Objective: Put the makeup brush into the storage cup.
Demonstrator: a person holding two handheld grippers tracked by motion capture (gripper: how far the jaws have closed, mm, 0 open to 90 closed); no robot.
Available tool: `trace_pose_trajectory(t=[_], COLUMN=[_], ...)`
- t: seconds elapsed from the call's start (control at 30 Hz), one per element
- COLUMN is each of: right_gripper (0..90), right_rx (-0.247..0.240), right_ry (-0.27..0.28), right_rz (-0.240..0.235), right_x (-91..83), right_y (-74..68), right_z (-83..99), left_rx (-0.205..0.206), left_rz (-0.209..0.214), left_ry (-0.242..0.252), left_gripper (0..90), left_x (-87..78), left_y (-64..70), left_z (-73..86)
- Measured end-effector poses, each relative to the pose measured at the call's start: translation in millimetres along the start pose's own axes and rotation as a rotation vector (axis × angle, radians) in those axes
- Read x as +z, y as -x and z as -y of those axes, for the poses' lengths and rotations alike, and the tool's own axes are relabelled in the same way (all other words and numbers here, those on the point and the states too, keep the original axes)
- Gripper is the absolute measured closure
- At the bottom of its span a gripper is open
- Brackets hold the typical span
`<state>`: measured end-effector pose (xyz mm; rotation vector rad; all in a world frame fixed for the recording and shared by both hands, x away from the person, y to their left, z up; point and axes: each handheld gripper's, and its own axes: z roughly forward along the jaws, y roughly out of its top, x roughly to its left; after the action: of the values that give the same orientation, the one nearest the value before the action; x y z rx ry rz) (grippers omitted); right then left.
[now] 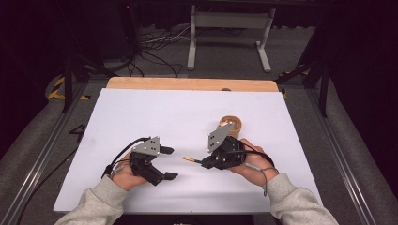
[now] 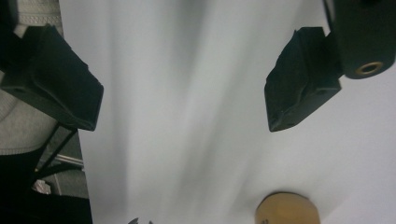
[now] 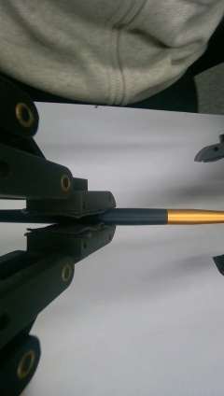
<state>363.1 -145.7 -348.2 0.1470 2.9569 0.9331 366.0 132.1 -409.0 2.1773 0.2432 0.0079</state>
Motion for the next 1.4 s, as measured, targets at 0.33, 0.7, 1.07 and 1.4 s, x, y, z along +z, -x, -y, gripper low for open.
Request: trace_pose_trajectory(t=[0.33,0.7,1.07,1.4], right_gripper=[83.9,83.8,83.8,83.8], right_rx=[0.058,0.149,0.228,0.274], right_ry=[0.196,0.388,0.521,0.615], right_rz=[0.067,0.172,0.267,0.378], right_x=[-19.0,-33.3,-34.3,-35.4], right_y=[6.1,12.8,20.0,29.6], right_z=[11.1,23.1,29.2,33.6], left_rx=[-0.088,-0.144,-0.149,-0.168], left_rz=[-0.069,-0.148,-0.236,-0.334], left_ry=[0.088,0.146,0.193,0.274], left_gripper=[4.9,0.2,0.0,0.0], left_x=[-20.8,-37.6,-48.9,-58.7], left_y=[-6.6,-9.6,-7.5,-7.7], left_z=[21.6,45.7,60.0,72.0])
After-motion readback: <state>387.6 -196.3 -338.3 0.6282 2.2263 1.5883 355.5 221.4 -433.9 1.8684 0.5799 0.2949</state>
